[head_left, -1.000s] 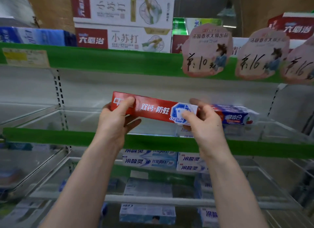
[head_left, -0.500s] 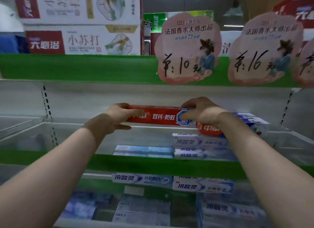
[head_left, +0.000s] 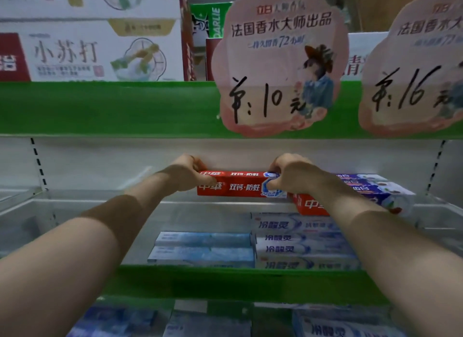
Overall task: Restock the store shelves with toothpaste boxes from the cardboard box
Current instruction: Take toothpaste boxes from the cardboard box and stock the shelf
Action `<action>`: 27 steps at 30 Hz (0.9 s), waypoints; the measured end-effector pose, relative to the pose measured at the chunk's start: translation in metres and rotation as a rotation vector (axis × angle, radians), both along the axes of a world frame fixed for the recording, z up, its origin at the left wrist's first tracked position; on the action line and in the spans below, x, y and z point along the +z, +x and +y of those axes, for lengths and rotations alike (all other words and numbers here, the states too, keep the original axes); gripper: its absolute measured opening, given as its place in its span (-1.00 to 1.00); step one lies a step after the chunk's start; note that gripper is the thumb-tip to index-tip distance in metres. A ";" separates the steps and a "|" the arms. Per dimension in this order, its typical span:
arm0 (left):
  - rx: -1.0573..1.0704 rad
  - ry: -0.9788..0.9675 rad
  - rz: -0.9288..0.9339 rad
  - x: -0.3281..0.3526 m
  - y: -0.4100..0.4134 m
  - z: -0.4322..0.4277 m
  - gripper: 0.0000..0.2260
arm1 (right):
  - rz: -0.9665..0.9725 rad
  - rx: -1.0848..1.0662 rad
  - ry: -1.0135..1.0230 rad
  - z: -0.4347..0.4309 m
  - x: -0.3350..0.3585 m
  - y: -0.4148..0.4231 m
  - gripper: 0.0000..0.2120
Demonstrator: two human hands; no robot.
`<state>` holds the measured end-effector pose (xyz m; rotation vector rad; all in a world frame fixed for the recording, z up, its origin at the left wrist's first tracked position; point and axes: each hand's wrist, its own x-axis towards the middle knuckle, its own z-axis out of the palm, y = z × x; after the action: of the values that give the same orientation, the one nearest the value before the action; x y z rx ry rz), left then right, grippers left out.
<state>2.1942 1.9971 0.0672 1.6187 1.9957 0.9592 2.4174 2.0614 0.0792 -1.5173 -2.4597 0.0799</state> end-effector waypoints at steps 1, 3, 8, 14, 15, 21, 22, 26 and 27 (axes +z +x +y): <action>-0.006 0.007 0.018 -0.002 0.002 0.003 -0.72 | -0.033 -0.017 0.009 0.002 0.000 -0.001 -0.68; -0.016 0.009 0.047 -0.004 0.005 0.008 -0.77 | -0.097 -0.020 0.041 0.003 0.000 -0.002 -0.67; 0.034 -0.025 0.217 -0.004 0.003 0.019 -0.80 | -0.192 -0.024 0.131 -0.001 -0.001 -0.004 -0.62; 0.096 -0.035 0.334 -0.005 0.009 0.020 -0.79 | -0.189 -0.008 0.201 -0.001 -0.005 -0.004 -0.62; 0.100 -0.031 0.321 -0.006 0.010 0.020 -0.80 | -0.180 -0.001 0.215 -0.001 -0.006 -0.004 -0.64; 0.138 -0.022 0.370 -0.011 0.010 0.019 -0.81 | -0.125 -0.001 0.221 0.002 -0.009 0.000 -0.72; 0.152 -0.018 0.463 -0.011 0.011 0.018 -0.79 | -0.126 0.000 0.227 0.002 -0.010 0.000 -0.73; 0.221 0.114 0.928 -0.019 0.019 0.013 -0.77 | -0.141 0.017 0.272 0.000 -0.011 -0.002 -0.77; 0.238 0.174 1.024 -0.022 0.020 0.013 -0.76 | -0.136 0.031 0.282 0.000 -0.011 -0.003 -0.79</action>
<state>2.2138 2.0103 0.0449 2.2918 2.8526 0.3604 2.4140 2.0611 0.0685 -1.4029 -2.4689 -0.3611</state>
